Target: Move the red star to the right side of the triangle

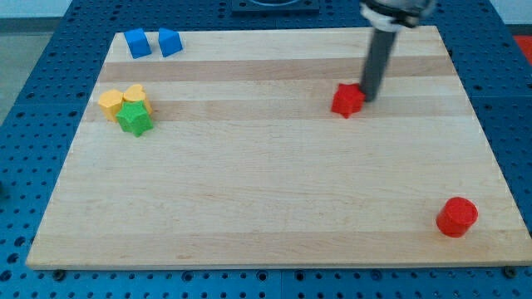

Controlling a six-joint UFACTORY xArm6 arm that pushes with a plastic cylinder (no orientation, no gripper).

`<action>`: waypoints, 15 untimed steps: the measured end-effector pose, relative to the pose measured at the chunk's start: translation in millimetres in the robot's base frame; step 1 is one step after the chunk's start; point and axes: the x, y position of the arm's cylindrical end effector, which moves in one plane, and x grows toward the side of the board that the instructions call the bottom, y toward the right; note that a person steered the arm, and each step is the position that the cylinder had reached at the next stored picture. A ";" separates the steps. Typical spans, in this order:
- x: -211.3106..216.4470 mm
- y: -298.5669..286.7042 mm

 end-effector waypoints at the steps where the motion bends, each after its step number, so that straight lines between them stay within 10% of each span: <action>1: -1.0 -48.5; 3: 36.0 56.0; 5: 32.9 -94.8; 8: 23.3 3.0; 10: -73.9 -97.6; 13: -102.7 -233.0; 15: -66.2 -54.4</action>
